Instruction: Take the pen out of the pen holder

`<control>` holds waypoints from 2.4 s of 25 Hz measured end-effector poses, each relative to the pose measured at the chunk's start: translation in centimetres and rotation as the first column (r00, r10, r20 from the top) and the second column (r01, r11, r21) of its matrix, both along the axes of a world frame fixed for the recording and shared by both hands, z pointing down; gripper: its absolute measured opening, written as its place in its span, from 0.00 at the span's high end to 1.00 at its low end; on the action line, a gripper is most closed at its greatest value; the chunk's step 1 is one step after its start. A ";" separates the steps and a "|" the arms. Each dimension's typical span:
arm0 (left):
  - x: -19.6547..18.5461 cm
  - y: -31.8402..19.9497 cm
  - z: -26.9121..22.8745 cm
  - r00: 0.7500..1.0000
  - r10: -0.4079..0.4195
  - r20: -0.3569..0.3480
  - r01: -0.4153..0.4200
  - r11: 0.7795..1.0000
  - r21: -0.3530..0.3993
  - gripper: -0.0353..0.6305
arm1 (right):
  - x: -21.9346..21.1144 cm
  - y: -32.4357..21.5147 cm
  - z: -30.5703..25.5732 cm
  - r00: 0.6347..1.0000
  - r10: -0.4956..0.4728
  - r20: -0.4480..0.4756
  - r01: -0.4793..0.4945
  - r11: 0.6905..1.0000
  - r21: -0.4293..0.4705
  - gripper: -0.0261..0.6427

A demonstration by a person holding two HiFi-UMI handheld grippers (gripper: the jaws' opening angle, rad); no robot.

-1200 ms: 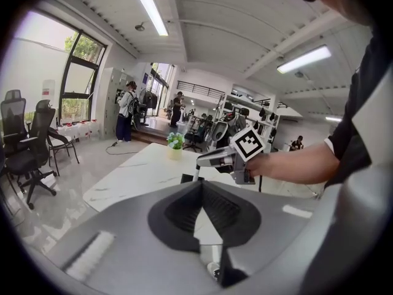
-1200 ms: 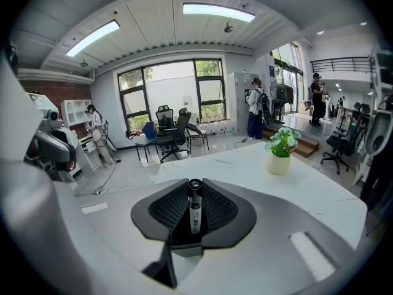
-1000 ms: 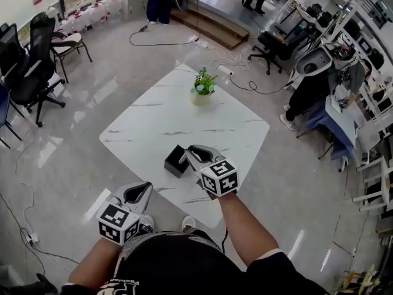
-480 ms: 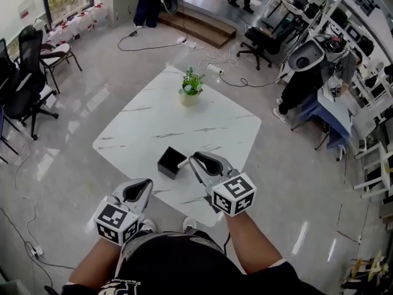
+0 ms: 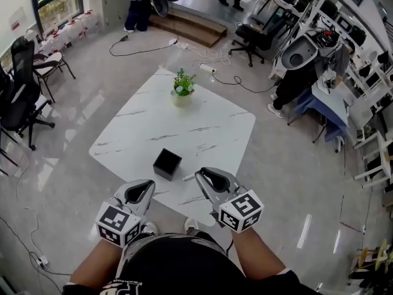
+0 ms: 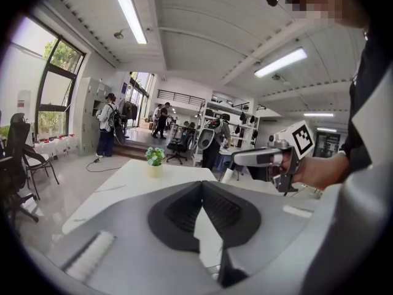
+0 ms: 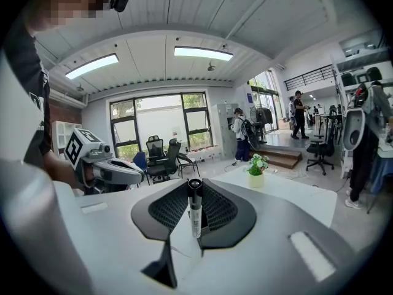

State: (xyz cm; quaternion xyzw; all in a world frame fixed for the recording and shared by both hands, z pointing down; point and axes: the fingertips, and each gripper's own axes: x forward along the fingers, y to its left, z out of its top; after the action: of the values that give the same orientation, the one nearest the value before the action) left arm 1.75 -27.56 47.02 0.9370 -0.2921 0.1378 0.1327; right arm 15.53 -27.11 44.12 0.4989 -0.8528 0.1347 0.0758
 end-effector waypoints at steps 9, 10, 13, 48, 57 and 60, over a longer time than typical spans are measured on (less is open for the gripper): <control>1.2 0.1 -0.6 0.999 0.044 0.005 -0.044 0.999 0.009 0.86 | 0.9 2.3 0.2 0.999 0.033 0.018 -0.033 0.999 -0.003 0.86; 1.3 0.1 -0.6 0.999 0.047 0.007 -0.048 0.999 0.010 0.86 | 1.0 2.4 0.3 0.999 0.035 0.018 -0.035 0.999 -0.004 0.86; 1.5 0.1 -0.4 0.999 0.053 0.010 -0.053 0.999 0.009 0.86 | 1.1 2.9 0.9 0.999 0.039 0.017 -0.039 0.999 -0.015 0.86; 1.3 0.2 -0.1 0.999 0.033 -0.003 -0.033 0.999 0.001 0.86 | 0.7 2.5 2.3 1.000 0.025 0.002 -0.025 0.999 -0.038 0.86; 1.5 0.4 -0.3 0.999 0.040 -0.001 -0.040 0.999 0.001 0.86 | 0.4 2.6 2.2 1.000 0.013 -0.003 -0.013 0.999 -0.037 0.86; 1.6 0.4 -0.1 0.999 0.042 0.002 -0.042 0.999 0.000 0.86 | 0.6 2.6 2.3 1.000 0.015 -0.003 -0.015 0.999 -0.037 0.86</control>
State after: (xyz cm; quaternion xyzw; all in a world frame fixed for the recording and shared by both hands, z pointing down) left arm 3.35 -27.20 46.89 0.9428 -0.2727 0.1413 0.1294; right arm 16.09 -24.48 46.40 0.5038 -0.8464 0.1503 0.0851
